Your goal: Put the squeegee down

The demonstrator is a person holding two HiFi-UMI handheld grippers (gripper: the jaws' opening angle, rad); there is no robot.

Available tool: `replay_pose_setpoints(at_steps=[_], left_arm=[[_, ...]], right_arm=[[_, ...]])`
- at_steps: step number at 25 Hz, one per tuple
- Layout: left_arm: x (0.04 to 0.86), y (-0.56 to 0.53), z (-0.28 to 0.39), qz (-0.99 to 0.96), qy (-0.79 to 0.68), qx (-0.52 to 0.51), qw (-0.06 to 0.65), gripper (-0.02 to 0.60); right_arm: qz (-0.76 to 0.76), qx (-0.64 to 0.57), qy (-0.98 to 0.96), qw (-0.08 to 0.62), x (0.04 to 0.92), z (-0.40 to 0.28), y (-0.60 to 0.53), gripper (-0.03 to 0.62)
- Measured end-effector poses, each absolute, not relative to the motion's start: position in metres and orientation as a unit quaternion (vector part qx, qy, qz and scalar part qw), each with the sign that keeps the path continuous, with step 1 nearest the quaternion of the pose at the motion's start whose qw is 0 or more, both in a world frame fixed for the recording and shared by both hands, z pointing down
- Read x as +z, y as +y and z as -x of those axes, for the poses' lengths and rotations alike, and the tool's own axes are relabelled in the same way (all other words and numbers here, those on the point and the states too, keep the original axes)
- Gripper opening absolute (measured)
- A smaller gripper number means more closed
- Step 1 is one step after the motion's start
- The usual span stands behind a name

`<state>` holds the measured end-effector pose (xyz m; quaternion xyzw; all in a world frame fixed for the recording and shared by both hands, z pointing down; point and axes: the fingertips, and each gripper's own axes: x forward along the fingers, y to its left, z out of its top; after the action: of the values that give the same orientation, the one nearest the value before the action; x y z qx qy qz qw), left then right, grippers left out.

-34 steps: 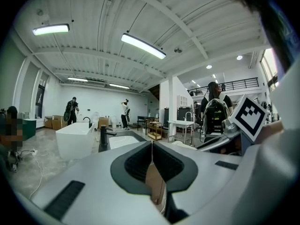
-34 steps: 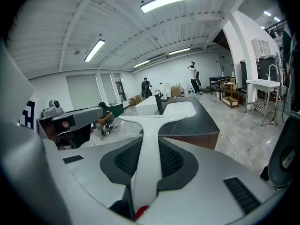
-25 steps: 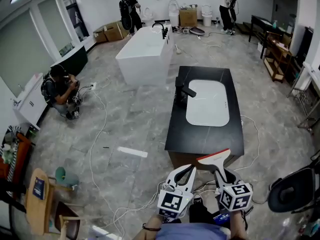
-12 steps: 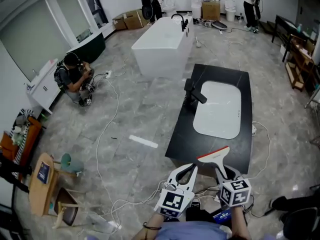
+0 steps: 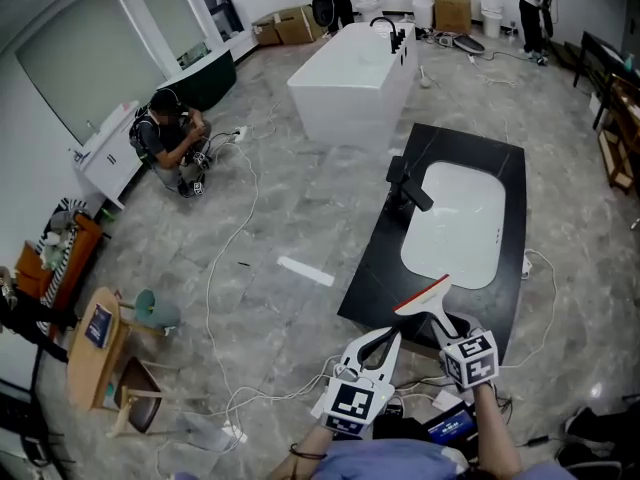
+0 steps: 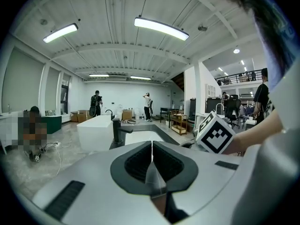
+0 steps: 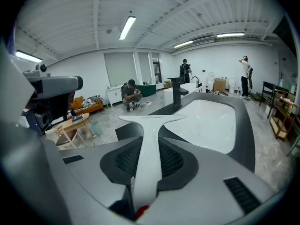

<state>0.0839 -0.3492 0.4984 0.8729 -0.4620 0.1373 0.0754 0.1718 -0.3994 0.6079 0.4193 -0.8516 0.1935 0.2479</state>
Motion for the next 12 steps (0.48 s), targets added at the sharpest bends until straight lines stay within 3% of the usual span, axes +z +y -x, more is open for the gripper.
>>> replay_pose_setpoints(at_steps=[12], left_arm=[[0.499, -0.364, -0.092, -0.868, -0.466, 0.156, 0.064, 0.018]], right_arm=[[-0.338, 0.18, -0.871, 0.307, 0.671, -0.141, -0.438, 0.094]])
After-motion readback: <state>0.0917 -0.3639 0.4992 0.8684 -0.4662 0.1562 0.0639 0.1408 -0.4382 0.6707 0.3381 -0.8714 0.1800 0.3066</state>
